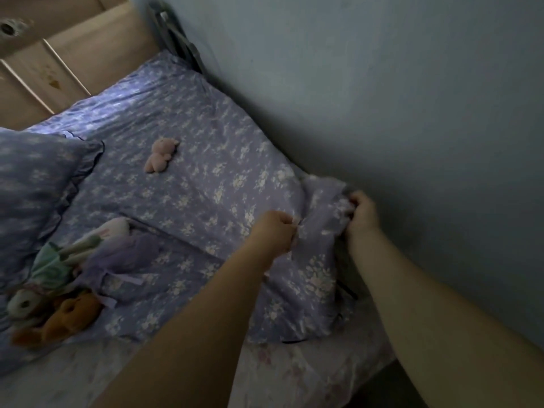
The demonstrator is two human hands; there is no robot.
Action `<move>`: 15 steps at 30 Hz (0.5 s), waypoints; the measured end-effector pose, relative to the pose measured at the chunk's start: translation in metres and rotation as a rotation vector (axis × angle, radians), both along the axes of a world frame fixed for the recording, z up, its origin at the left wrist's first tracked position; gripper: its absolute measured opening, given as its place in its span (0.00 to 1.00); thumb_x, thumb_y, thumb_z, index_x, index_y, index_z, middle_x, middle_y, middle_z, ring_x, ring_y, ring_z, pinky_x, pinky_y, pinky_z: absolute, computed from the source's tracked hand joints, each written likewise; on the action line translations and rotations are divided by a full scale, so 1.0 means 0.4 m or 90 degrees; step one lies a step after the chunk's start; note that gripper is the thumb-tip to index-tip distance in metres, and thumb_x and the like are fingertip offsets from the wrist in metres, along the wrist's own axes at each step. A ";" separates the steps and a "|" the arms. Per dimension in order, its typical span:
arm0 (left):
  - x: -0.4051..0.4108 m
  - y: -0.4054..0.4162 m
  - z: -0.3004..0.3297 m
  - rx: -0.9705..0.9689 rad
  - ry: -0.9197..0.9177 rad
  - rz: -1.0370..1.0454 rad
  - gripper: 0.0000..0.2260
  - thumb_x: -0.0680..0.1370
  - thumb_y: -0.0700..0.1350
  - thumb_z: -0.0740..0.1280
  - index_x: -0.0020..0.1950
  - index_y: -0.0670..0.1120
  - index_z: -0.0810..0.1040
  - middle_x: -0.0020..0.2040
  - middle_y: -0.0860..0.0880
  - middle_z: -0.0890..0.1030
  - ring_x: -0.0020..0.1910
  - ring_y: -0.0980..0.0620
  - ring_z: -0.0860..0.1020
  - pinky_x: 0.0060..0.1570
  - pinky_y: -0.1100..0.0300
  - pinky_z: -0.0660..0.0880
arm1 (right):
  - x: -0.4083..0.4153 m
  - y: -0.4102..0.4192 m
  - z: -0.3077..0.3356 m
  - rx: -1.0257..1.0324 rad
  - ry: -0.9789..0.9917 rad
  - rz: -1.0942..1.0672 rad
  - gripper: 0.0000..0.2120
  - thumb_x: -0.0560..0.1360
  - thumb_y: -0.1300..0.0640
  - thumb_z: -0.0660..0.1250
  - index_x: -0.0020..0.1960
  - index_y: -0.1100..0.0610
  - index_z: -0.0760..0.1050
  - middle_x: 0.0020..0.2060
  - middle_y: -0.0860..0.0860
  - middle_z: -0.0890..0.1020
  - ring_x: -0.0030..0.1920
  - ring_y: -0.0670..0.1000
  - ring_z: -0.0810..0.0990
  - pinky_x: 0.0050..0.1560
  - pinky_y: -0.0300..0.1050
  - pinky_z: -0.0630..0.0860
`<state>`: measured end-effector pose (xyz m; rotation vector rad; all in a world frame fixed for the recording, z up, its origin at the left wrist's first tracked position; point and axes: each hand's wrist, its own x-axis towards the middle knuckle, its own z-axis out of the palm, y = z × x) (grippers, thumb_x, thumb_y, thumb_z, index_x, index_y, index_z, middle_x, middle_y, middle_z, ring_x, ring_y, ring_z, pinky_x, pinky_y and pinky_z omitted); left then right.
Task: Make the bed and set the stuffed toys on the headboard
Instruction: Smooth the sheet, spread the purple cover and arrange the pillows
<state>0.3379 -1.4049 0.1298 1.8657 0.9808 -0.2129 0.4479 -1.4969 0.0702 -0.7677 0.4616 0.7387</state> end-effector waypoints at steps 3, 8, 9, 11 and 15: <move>0.008 0.001 0.009 0.130 0.045 -0.022 0.10 0.79 0.38 0.60 0.58 0.39 0.77 0.51 0.39 0.78 0.45 0.44 0.76 0.47 0.54 0.74 | 0.017 -0.013 0.082 0.108 -0.086 -0.094 0.22 0.73 0.66 0.54 0.25 0.58 0.77 0.24 0.52 0.80 0.26 0.50 0.79 0.32 0.36 0.76; 0.070 -0.027 0.072 0.052 -0.292 0.174 0.12 0.81 0.50 0.57 0.61 0.48 0.74 0.58 0.47 0.77 0.57 0.47 0.76 0.61 0.46 0.73 | -0.011 -0.048 0.116 0.061 -0.201 0.147 0.11 0.63 0.67 0.57 0.37 0.64 0.78 0.32 0.55 0.80 0.34 0.55 0.79 0.42 0.44 0.77; 0.083 -0.035 0.084 -0.015 -0.304 0.167 0.12 0.80 0.54 0.58 0.57 0.50 0.75 0.55 0.48 0.78 0.55 0.48 0.76 0.60 0.46 0.74 | -0.017 -0.045 0.112 0.029 -0.216 0.194 0.12 0.62 0.67 0.58 0.39 0.66 0.79 0.34 0.56 0.80 0.36 0.56 0.79 0.43 0.45 0.75; 0.107 -0.049 0.095 -0.111 -0.254 0.155 0.15 0.77 0.59 0.63 0.55 0.49 0.74 0.49 0.50 0.78 0.50 0.50 0.77 0.57 0.47 0.76 | -0.023 -0.041 0.093 -0.017 -0.279 0.268 0.15 0.58 0.67 0.60 0.41 0.63 0.81 0.36 0.57 0.81 0.39 0.56 0.79 0.45 0.46 0.74; 0.125 -0.054 0.056 -0.063 -0.200 0.167 0.12 0.77 0.47 0.65 0.57 0.44 0.73 0.51 0.46 0.78 0.51 0.45 0.77 0.54 0.47 0.77 | -0.033 -0.075 0.073 -0.059 -0.397 0.424 0.11 0.62 0.69 0.67 0.37 0.56 0.82 0.33 0.50 0.84 0.38 0.50 0.81 0.42 0.41 0.76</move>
